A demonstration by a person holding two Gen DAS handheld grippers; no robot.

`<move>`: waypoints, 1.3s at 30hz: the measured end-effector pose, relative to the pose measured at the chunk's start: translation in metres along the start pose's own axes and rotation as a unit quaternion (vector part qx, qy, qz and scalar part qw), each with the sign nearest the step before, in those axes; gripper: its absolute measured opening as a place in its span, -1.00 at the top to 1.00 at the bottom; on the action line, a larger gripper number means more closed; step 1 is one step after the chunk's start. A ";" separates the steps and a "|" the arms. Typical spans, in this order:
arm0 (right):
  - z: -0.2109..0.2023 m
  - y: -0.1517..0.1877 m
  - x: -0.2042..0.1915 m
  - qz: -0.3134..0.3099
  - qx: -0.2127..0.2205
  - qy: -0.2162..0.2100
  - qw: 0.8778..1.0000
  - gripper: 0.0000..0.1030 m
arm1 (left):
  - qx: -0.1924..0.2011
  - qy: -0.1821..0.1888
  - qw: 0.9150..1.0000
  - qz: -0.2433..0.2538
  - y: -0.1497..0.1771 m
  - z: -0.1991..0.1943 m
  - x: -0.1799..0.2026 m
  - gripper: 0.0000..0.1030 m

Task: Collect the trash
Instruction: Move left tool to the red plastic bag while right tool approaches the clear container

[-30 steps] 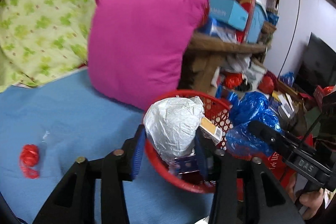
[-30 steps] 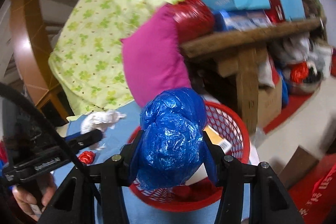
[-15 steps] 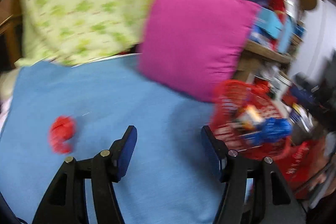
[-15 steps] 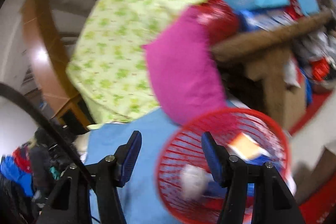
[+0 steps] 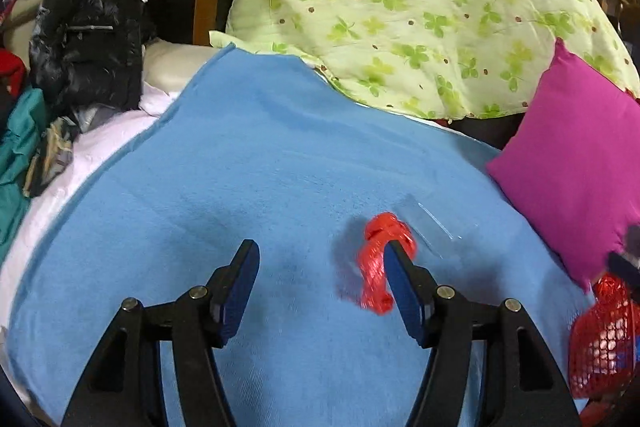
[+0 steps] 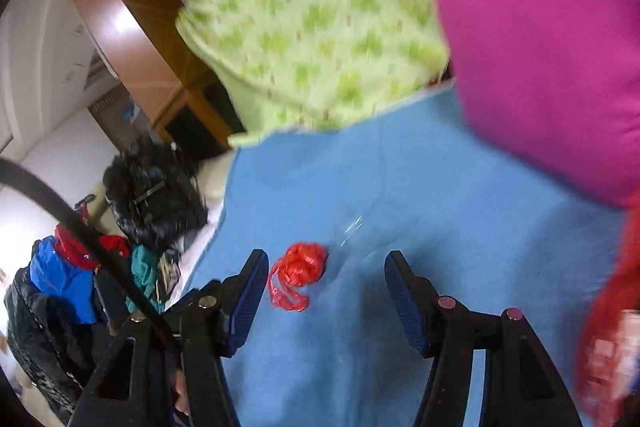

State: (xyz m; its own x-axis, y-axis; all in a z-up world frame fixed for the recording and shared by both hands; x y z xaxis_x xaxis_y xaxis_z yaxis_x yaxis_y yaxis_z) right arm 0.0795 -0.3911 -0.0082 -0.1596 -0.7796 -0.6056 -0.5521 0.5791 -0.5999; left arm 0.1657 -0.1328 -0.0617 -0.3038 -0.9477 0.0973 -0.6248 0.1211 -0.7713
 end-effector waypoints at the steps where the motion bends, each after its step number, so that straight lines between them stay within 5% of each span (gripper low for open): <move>1: 0.027 -0.002 -0.001 -0.001 -0.017 0.005 1.000 -0.25 | -0.002 0.003 1.000 0.009 0.003 0.008 0.003 -0.27; 8: 0.137 -0.012 0.000 -0.077 -0.067 0.065 0.993 -0.25 | -0.026 0.046 0.998 0.036 -0.003 0.030 0.014 -0.27; 18: 0.212 0.001 -0.003 -0.191 -0.098 0.148 0.965 -0.39 | -0.045 0.085 0.995 0.017 -0.011 0.045 0.003 -0.27; 21: 0.216 -0.001 0.003 -0.196 -0.075 0.159 0.965 -0.31 | -0.045 0.086 0.995 0.023 -0.012 0.048 0.003 -0.27; 22: 0.215 -0.001 0.003 -0.193 -0.071 0.160 0.965 -0.04 | -0.044 0.087 0.995 0.026 -0.013 0.048 0.003 -0.27; 25: 0.208 -0.004 0.012 -0.161 -0.067 0.148 0.974 0.27 | -0.044 0.100 0.994 0.029 -0.013 0.051 0.006 -0.27; 39: 0.104 0.012 0.027 -0.059 -0.049 0.096 0.992 0.40 | -0.088 0.143 0.985 0.030 -0.014 0.099 0.031 -0.30</move>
State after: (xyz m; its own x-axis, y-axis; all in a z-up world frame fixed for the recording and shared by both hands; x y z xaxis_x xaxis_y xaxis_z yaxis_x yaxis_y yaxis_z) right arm 0.1537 -0.3800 -0.0860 -0.2371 -0.8773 -0.4173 -0.6512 0.4623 -0.6018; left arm 0.2364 -0.1926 -0.1102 -0.5187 -0.8181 0.2485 -0.7075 0.2474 -0.6620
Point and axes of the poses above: each gripper's, at about its wrist camera, not at the fingertips, and z roughly the way its jaws point, x to its right, y to its underside, the point moved 6 cm from there along z, roughly the way its jaws point, and after that the axes turned 8 degrees about z, right-handed, at the moved point
